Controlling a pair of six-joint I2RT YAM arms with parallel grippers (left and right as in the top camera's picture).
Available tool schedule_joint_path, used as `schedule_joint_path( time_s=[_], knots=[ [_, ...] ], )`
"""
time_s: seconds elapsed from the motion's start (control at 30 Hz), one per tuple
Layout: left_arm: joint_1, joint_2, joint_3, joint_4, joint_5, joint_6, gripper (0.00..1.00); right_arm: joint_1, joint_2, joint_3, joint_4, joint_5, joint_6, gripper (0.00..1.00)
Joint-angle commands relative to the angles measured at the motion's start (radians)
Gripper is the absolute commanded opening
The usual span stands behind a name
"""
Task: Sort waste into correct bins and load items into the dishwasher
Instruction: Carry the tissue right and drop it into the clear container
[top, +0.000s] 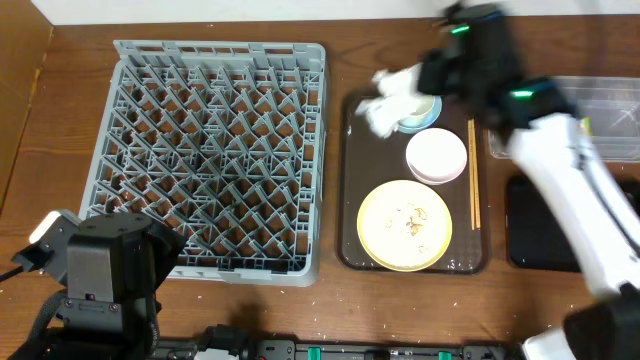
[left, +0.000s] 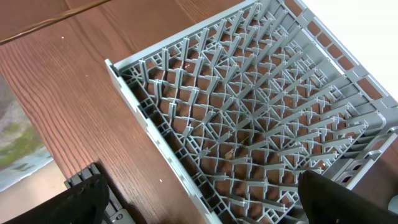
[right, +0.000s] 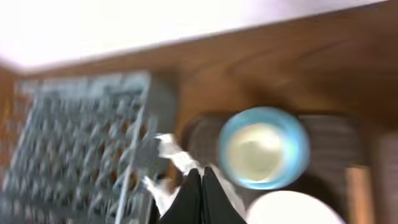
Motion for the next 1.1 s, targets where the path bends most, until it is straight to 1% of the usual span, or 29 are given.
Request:
schedule_joint_path(
  time_s=[0.0, 0.23, 0.37, 0.5, 0.63, 0.67, 0.7, 0.77, 0.83, 0.87, 0.9, 0.93, 0.97, 1.03, 1.07],
  knots=[
    [0.005, 0.001, 0.008, -0.003, -0.016, -0.009, 0.98, -0.137, -0.039, -0.002, -0.052, 0.006, 0.067, 0.01],
    [0.005, 0.001, 0.008, -0.003, -0.016, -0.009, 0.98, -0.388, -0.057, -0.003, -0.108, 0.006, 0.066, 0.01],
    [0.005, 0.001, 0.008, -0.003, -0.016, -0.009, 0.98, -0.493, -0.057, -0.003, -0.123, 0.006, 0.066, 0.01],
    [0.005, 0.001, 0.008, -0.003, -0.016, -0.009, 0.98, -0.558, -0.057, -0.003, -0.123, 0.006, 0.065, 0.01],
    [0.005, 0.001, 0.008, -0.003, -0.016, -0.009, 0.98, -0.568, -0.053, -0.004, -0.122, 0.007, 0.016, 0.01],
    [0.005, 0.001, 0.008, -0.003, -0.016, -0.009, 0.98, -0.566, -0.049, -0.004, -0.122, 0.008, 0.012, 0.04],
    [0.005, 0.001, 0.008, -0.003, -0.016, -0.009, 0.98, -0.566, -0.043, -0.004, -0.123, 0.011, 0.012, 0.14],
    [0.005, 0.001, 0.008, -0.003, -0.016, -0.009, 0.98, -0.566, -0.031, -0.005, -0.122, 0.013, 0.013, 0.43],
    [0.005, 0.001, 0.008, -0.003, -0.016, -0.009, 0.98, -0.565, -0.017, -0.005, -0.122, 0.012, 0.012, 0.78],
    [0.005, 0.001, 0.008, -0.003, -0.016, -0.009, 0.98, -0.566, -0.01, -0.005, -0.124, -0.001, 0.002, 0.88],
    [0.005, 0.001, 0.008, -0.003, -0.016, -0.009, 0.98, -0.565, -0.005, -0.005, -0.125, -0.026, -0.024, 0.92],
    [0.005, 0.001, 0.008, -0.003, -0.016, -0.009, 0.98, -0.564, 0.002, -0.005, -0.127, -0.068, -0.066, 0.95],
    [0.005, 0.001, 0.008, -0.003, -0.016, -0.009, 0.98, -0.561, 0.007, -0.005, -0.134, -0.143, -0.121, 0.98],
    [0.005, 0.001, 0.008, -0.003, -0.016, -0.009, 0.98, -0.554, 0.009, -0.005, -0.145, -0.268, -0.201, 0.99],
    [0.005, 0.001, 0.008, -0.003, -0.016, -0.009, 0.98, -0.55, 0.009, -0.005, -0.149, -0.368, -0.266, 0.99]
  ],
)
